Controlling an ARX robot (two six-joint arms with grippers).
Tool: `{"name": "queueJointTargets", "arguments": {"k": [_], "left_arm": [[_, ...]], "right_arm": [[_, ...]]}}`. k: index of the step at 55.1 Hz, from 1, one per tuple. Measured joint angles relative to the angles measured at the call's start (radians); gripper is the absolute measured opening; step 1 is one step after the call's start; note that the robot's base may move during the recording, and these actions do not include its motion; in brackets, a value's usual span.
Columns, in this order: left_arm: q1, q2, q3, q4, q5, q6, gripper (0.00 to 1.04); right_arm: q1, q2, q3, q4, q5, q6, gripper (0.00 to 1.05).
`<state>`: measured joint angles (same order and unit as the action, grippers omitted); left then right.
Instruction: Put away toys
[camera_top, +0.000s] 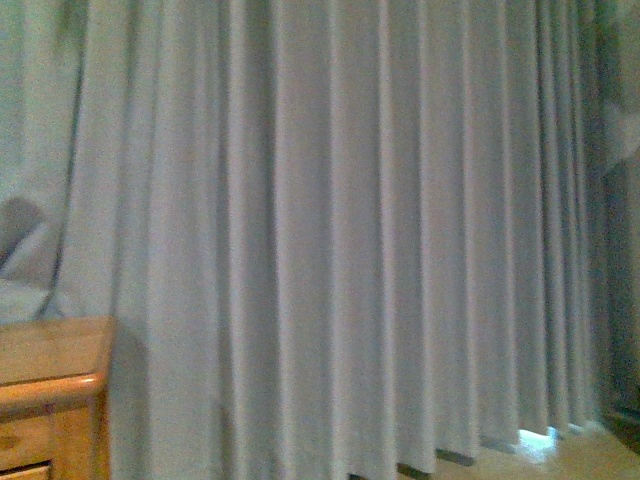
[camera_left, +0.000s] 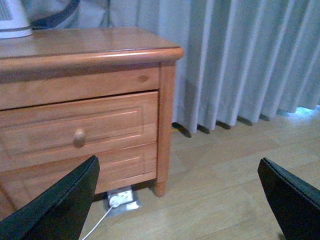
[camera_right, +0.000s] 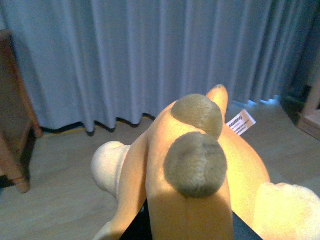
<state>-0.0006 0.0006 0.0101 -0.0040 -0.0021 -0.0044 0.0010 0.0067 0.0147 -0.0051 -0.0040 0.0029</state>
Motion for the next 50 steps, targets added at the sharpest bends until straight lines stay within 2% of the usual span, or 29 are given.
{"name": "queueJointTargets", "arguments": {"k": [50], "left_arm": [[0.000,0.000,0.000,0.000,0.002,0.000,0.98]], "right_arm": [[0.000,-0.001,0.000,0.000,0.004,0.000,0.07]]}}
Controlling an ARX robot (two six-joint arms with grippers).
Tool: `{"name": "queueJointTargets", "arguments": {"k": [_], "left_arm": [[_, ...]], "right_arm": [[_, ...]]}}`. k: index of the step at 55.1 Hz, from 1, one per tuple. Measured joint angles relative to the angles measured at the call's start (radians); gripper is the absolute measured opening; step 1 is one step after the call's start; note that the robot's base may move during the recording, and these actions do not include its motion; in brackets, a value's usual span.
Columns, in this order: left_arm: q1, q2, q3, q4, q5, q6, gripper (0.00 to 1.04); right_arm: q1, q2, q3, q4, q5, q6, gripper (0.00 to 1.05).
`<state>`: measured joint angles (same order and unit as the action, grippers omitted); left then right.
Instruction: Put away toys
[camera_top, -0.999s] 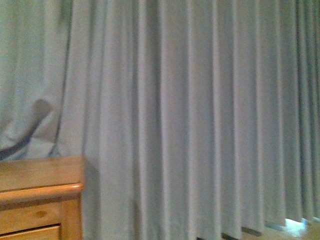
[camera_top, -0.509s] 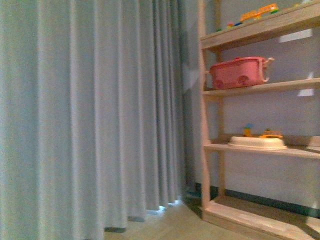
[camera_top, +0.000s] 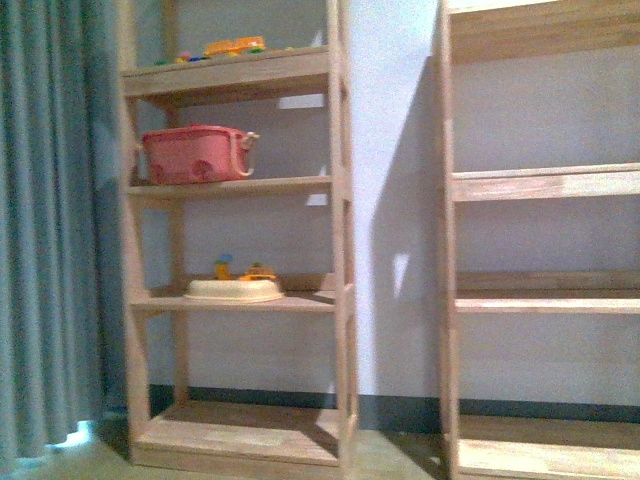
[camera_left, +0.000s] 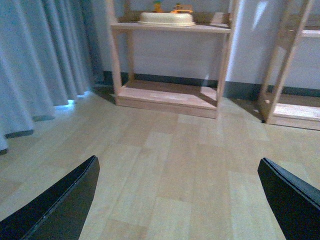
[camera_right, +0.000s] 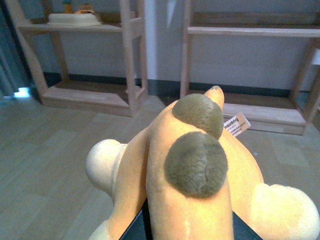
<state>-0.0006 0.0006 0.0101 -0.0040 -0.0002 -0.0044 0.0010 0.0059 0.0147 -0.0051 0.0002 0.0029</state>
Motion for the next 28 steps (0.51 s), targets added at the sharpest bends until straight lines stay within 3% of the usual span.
{"name": "queueJointTargets", "arguments": {"k": [28], "left_arm": [[-0.001,0.000,0.000,0.000,0.000,0.000,0.98]], "right_arm": [[-0.001,0.000,0.000,0.000,-0.005,0.000,0.07]]}}
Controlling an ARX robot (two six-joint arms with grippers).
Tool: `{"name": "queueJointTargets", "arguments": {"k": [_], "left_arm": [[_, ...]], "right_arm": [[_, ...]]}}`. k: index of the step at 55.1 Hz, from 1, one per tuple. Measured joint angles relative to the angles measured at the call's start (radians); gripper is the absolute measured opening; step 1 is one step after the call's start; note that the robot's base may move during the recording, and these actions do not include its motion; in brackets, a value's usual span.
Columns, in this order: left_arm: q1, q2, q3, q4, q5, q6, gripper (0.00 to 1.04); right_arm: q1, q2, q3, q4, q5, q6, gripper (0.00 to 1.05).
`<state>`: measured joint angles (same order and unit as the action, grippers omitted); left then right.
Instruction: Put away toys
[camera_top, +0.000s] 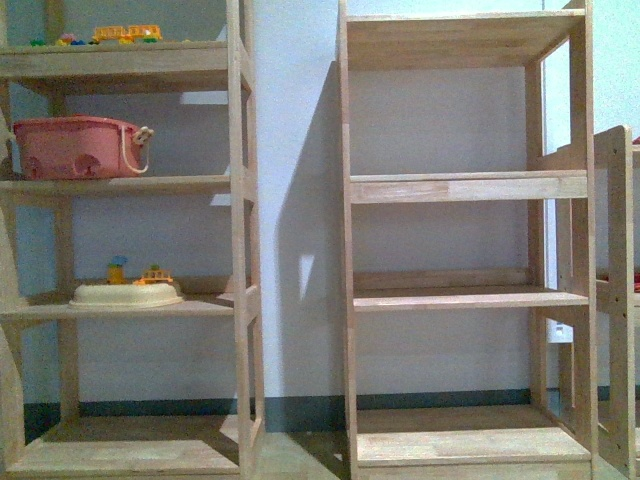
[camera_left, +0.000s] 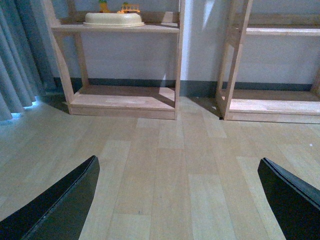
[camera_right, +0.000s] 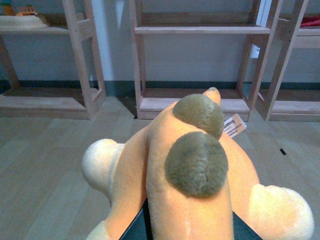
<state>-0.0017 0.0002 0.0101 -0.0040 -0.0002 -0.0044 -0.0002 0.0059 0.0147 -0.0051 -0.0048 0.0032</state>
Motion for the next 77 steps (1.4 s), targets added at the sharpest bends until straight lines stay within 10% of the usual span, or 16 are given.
{"name": "queueJointTargets", "arguments": {"k": [77], "left_arm": [[0.000,0.000,0.000,0.000,0.000,0.000,0.98]], "right_arm": [[0.000,0.000,0.000,0.000,0.005,0.000,0.07]]}}
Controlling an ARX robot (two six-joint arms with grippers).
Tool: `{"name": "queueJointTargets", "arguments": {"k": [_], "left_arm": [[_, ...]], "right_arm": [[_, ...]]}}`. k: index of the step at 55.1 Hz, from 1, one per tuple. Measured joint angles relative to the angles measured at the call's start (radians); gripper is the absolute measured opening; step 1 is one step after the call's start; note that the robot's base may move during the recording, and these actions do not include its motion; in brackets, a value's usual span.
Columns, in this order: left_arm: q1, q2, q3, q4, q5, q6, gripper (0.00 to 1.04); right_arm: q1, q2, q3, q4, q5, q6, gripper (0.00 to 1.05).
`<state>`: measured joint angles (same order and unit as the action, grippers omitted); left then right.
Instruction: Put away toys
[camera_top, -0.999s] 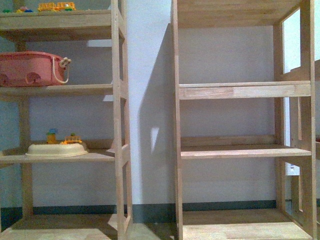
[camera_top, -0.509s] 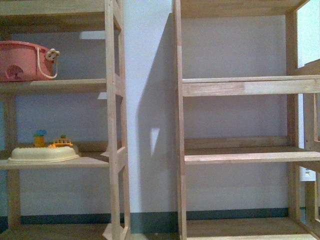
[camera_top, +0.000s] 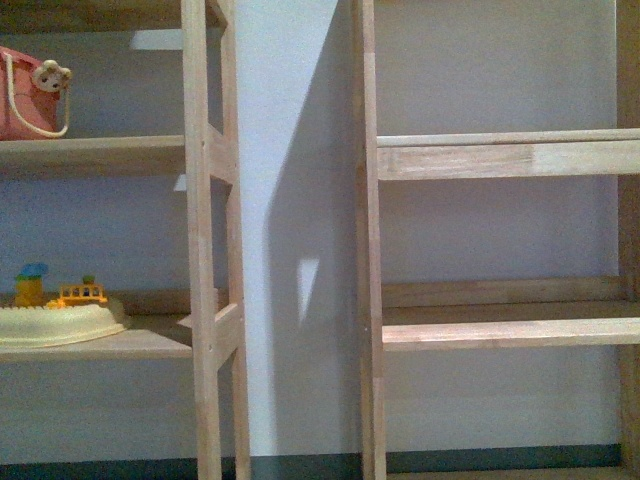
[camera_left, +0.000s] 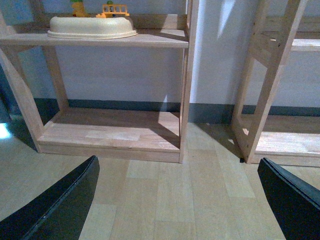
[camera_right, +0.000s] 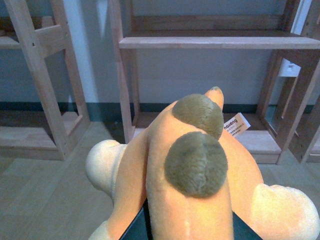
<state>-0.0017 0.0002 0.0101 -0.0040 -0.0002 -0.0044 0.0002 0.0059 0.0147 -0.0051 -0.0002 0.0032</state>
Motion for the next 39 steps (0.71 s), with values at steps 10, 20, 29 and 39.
{"name": "queueJointTargets", "arguments": {"k": [10,20,29,39], "left_arm": [[0.000,0.000,0.000,0.000,0.000,0.000,0.98],[0.000,0.000,0.000,0.000,0.000,0.000,0.98],[0.000,0.000,0.000,0.000,0.000,0.000,0.98],[0.000,0.000,0.000,0.000,-0.001,0.000,0.98]], "right_arm": [[0.000,0.000,0.000,0.000,0.000,0.000,0.07],[0.000,0.000,0.000,0.000,0.000,0.000,0.07],[0.000,0.000,0.000,0.000,0.000,0.000,0.07],[0.000,0.000,0.000,0.000,0.000,0.000,0.07]]}}
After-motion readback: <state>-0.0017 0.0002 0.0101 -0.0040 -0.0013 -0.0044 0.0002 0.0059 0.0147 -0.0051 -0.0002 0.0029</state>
